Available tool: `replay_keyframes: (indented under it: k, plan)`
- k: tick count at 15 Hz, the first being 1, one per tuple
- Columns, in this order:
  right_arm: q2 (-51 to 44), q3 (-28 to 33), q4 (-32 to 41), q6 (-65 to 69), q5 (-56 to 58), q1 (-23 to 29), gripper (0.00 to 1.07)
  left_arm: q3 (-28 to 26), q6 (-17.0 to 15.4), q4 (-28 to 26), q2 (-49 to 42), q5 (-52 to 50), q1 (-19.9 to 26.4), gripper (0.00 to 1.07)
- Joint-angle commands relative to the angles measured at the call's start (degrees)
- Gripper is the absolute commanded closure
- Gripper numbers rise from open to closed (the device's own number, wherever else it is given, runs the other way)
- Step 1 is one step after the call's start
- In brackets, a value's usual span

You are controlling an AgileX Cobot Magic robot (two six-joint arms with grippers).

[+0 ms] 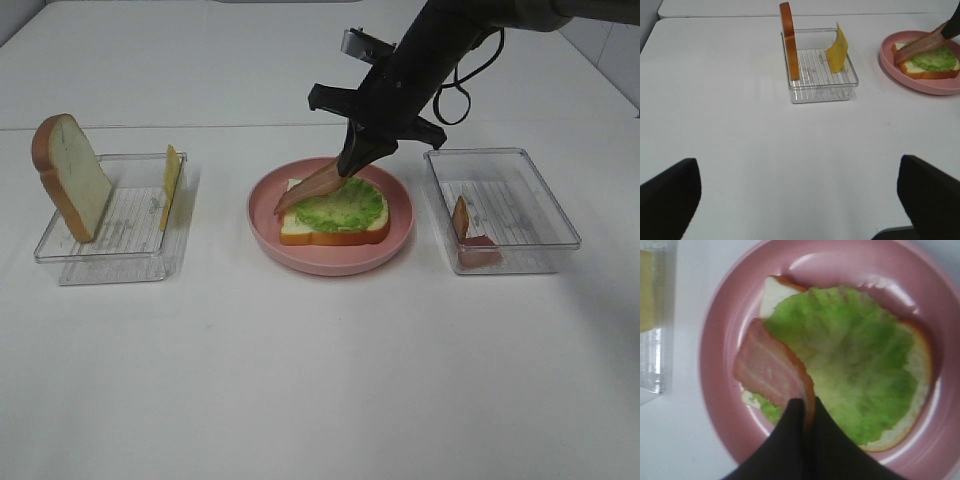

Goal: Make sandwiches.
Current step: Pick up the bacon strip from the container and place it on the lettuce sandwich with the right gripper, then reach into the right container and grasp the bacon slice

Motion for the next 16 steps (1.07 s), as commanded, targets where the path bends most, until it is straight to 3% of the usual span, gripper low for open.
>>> replay_keyframes:
  k: [1, 3, 5, 7, 8, 10, 16]
  plan:
    - [-0.3, -0.5, -5.0, 2.3, 0.5, -0.1, 1.07, 0.2, 0.0, -0.2, -0.9, -0.5, 0.1, 0.06]
    - [-0.3, -0.5, -5.5, 2.4, 0.9, -0.1, 1.07, 0.2, 0.0, -0.2, -0.9, -0.5, 0.1, 0.06]
    - [-0.3, -0.5, -5.7, 2.4, 1.4, -0.1, 0.99, 0.2, 0.0, -0.2, -0.9, -0.5, 0.1, 0.06]
    - [-0.3, -0.5, -6.6, 2.4, 1.5, -0.1, 0.56, 0.2, 0.0, -0.2, -0.9, -0.5, 0.1, 0.06]
    - [-0.3, -0.5, -7.0, 2.3, 2.0, -0.1, 0.48, 0.2, 0.0, -0.2, -0.9, -0.5, 0.1, 0.06]
    - [-1.5, -0.5, -8.9, 2.3, 2.8, 0.0, 0.17, 0.2, 0.0, -0.2, -0.9, -0.5, 0.1, 0.06]
    - [-10.0, -0.5, -17.5, 3.2, 9.4, 0.0, 0.16, 0.2, 0.0, -0.2, -0.9, -0.5, 0.1, 0.06]
